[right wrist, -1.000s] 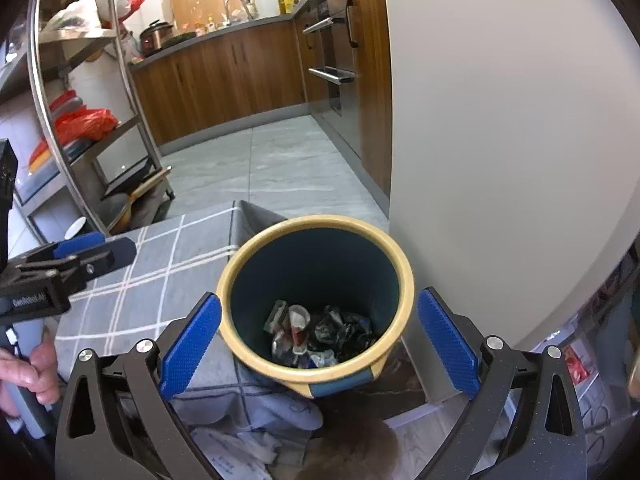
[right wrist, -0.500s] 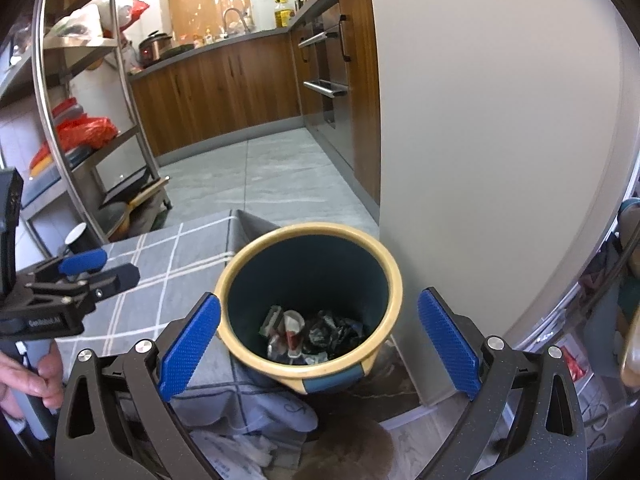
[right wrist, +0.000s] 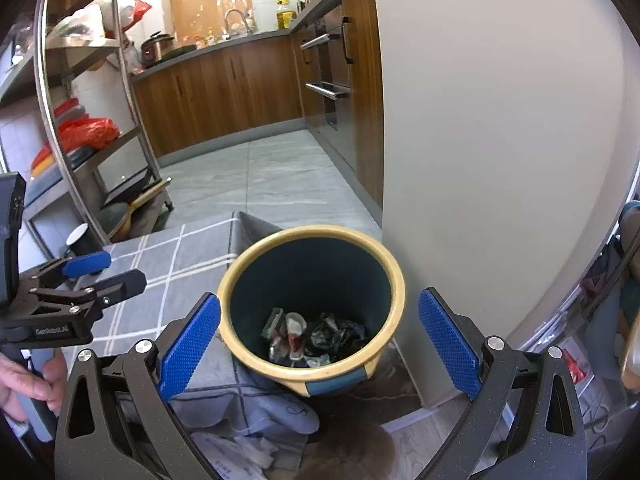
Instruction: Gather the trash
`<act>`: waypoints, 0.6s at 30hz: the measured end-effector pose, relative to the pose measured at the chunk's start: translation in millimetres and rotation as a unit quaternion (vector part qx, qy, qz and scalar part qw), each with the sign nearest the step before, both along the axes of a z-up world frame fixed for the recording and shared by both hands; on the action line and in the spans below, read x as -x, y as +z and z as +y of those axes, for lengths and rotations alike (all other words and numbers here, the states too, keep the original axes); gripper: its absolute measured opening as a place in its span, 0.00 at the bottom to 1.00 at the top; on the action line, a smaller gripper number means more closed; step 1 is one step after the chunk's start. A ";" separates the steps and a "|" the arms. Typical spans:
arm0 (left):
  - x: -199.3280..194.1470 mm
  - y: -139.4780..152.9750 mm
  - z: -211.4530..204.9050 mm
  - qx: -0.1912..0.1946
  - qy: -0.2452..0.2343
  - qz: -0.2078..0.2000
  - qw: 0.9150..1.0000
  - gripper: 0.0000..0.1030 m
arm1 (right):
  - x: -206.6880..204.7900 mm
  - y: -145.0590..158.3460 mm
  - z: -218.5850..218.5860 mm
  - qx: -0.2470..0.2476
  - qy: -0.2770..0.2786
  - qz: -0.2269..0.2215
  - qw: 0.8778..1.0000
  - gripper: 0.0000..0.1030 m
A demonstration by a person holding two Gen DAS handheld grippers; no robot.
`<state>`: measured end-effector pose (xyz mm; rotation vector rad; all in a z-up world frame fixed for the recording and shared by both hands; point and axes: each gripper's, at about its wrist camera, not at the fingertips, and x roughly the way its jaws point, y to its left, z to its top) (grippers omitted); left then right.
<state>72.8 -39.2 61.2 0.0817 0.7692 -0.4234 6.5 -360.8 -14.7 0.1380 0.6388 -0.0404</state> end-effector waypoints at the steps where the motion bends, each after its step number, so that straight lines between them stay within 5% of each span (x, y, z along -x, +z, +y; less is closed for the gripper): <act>1: 0.3 0.3 0.3 -0.001 0.001 -0.001 1.000 0.94 | 0.1 0.2 0.1 0.000 0.000 0.000 1.000 0.95; 18: 0.2 0.1 -0.8 -0.005 0.002 0.002 1.000 0.94 | 0.2 0.8 4.1 -0.001 0.001 0.002 1.000 0.95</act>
